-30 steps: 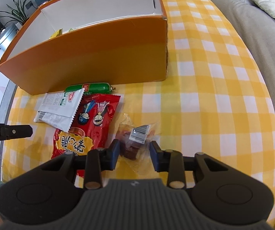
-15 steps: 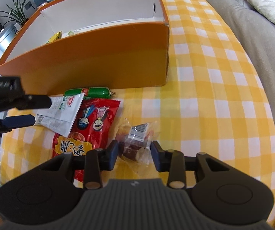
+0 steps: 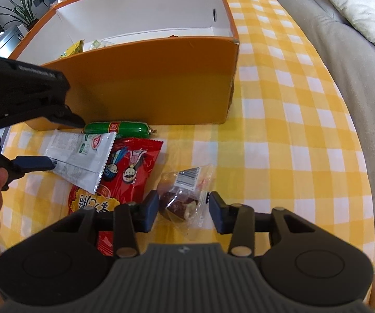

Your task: Organize snacks

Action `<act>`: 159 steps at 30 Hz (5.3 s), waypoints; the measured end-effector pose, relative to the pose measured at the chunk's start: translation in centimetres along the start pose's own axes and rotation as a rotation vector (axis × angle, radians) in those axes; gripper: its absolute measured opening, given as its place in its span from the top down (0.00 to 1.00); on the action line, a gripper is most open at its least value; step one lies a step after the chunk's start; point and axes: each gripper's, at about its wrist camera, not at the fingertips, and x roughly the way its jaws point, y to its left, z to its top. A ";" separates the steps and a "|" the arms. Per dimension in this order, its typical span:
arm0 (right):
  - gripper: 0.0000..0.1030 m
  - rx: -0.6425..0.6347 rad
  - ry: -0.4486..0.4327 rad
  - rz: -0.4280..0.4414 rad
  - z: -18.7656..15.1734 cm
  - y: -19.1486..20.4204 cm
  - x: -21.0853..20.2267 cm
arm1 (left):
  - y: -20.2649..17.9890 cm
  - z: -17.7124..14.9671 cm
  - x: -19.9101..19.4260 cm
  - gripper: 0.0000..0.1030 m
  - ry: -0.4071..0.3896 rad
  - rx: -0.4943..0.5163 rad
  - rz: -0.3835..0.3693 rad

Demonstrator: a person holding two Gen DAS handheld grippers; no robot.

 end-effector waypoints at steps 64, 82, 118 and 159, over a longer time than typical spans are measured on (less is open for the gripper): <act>0.67 0.086 -0.004 0.078 0.1 -1.8 -1.3 | 3.0 -0.3 -3.6 0.46 0.049 0.442 -0.106; 0.66 0.102 -0.005 0.150 -1.3 -1.7 -3.0 | 2.9 -3.4 -5.8 0.34 -0.031 0.669 -0.108; 0.65 0.145 0.007 0.111 -0.5 -2.1 -1.9 | 2.7 -4.7 -4.9 0.48 -0.071 0.683 -0.073; 0.66 -0.218 -0.276 -0.005 15.0 2.7 -1.6 | -7.8 6.9 -5.9 0.48 -0.170 0.785 -0.099</act>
